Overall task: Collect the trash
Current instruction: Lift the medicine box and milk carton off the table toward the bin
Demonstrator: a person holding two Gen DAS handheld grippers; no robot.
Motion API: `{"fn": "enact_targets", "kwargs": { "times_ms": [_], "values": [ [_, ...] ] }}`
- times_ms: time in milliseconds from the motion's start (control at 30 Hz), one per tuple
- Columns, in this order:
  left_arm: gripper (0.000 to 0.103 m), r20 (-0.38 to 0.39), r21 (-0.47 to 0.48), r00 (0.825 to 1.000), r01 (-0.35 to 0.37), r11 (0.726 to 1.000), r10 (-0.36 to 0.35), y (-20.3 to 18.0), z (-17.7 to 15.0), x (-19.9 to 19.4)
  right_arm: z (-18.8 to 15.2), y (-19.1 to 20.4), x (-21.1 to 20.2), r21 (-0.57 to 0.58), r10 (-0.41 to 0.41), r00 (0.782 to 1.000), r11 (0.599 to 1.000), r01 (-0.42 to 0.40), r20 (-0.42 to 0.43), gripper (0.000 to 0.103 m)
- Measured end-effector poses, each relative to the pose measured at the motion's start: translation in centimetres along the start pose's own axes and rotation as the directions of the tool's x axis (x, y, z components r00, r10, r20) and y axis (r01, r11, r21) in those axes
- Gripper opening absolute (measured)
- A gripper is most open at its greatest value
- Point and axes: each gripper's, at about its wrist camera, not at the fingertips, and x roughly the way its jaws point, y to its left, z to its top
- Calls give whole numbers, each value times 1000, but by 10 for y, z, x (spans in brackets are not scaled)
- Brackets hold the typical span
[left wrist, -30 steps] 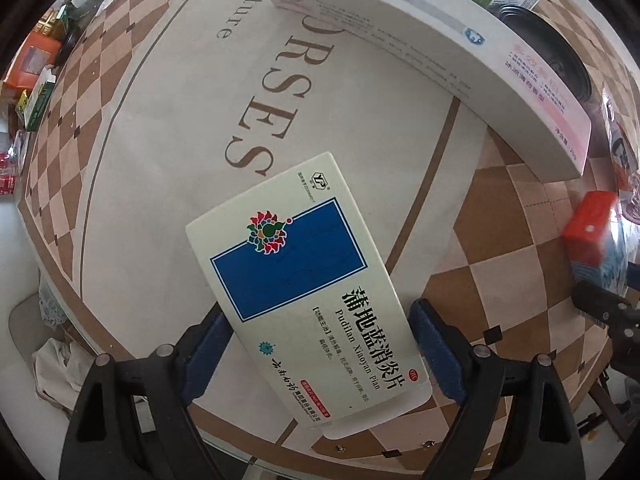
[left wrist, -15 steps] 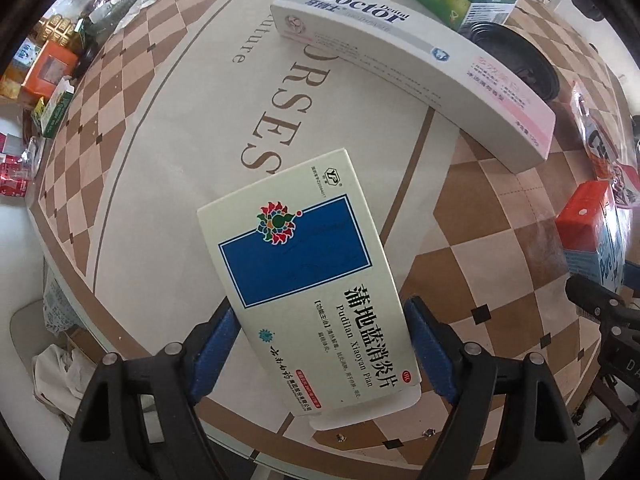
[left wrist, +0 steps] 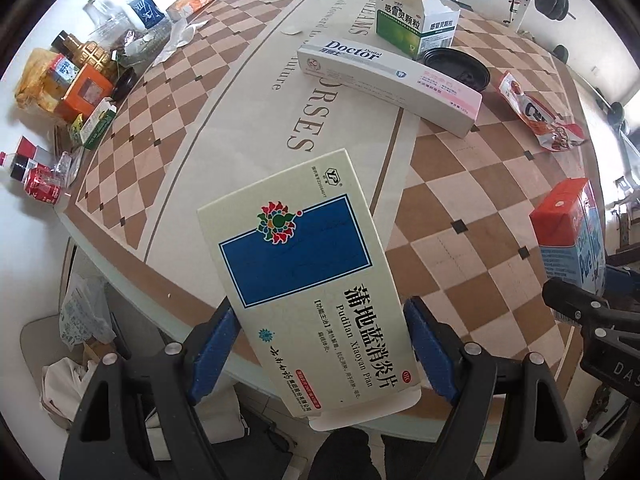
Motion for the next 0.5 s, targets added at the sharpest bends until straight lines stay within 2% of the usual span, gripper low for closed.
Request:
{"fn": "enact_targets", "kwargs": {
  "times_ms": [100,167,300,500],
  "values": [
    [81,20,-1,1000,4,1000,-4,26,-18,-3,-31,21,-26,9,14,1000,1000,-14,19,59],
    [81,25,-9,1000,6,1000,-6,39,-38,-8,-38,34,-33,12,24,999,1000,-24,28,59],
    [81,24,-25,1000,16,1000,-16,63,-85,-14,-85,65,-42,14,43,998,999,-43,38,59],
    [81,-50,-46,998,32,998,-35,90,-150,10,-156,100,-21,35,66,998,997,-66,-10,59]
  ]
}}
